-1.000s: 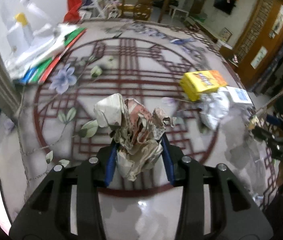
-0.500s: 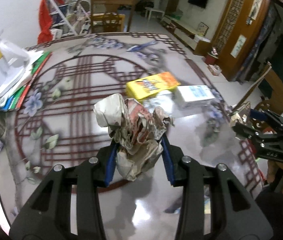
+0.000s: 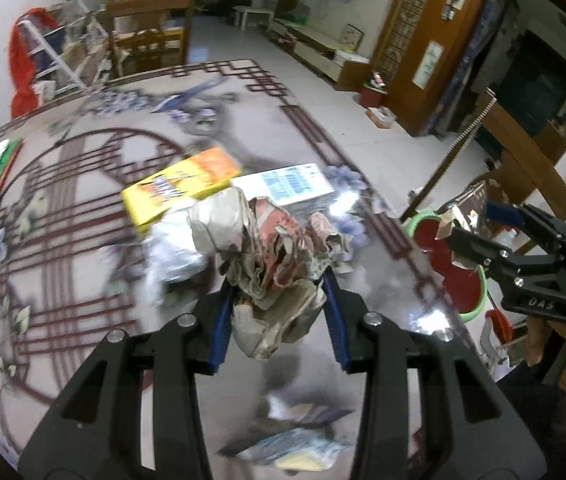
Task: Collect trash
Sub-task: 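Carry the newspaper with the left gripper while the right gripper carries the cigarette box over the red bin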
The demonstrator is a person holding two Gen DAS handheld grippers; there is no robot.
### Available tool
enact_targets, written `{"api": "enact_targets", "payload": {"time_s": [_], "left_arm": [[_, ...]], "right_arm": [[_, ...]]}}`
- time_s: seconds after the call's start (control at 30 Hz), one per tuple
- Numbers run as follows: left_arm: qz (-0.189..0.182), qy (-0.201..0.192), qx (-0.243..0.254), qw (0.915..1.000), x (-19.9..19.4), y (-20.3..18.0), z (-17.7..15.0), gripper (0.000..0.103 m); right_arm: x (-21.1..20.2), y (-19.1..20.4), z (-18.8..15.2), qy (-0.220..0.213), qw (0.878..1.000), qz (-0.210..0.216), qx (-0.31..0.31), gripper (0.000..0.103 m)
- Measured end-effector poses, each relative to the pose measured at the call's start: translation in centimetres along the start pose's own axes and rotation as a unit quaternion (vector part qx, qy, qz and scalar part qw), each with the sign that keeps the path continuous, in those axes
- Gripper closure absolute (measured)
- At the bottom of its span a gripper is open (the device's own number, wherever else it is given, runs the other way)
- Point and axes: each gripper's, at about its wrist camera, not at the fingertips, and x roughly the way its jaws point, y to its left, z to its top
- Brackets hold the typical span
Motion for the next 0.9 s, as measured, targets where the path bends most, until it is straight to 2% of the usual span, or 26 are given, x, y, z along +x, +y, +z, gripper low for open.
{"api": "enact_targets", "payload": {"time_s": [0.27, 0.47, 0.7, 0.9], "left_arm": [[-0.063, 0.012, 0.042, 0.9971, 2.7, -6.6, 2.1, 0.064], [-0.097, 0.026, 0.069, 0.9925, 5.0, -11.6, 2.7, 0.064], [-0.127, 0.042, 0.102, 0.9858, 7.6, -16.6, 2.9, 0.064], [-0.149, 0.056, 0.129, 0.9788, 9.6, -20.6, 2.8, 0.064]], "right_arm": [[-2.2, -6.9, -0.6, -0.004, 0.997, -0.025, 0.066, 0.027], [-4.6, -11.6, -0.9, -0.017, 0.993, -0.044, 0.109, 0.027], [-5.8, -17.0, -2.4, -0.011, 0.986, -0.058, 0.157, 0.027], [-6.2, -19.6, -4.4, 0.005, 0.982, -0.069, 0.177, 0.027]]}}
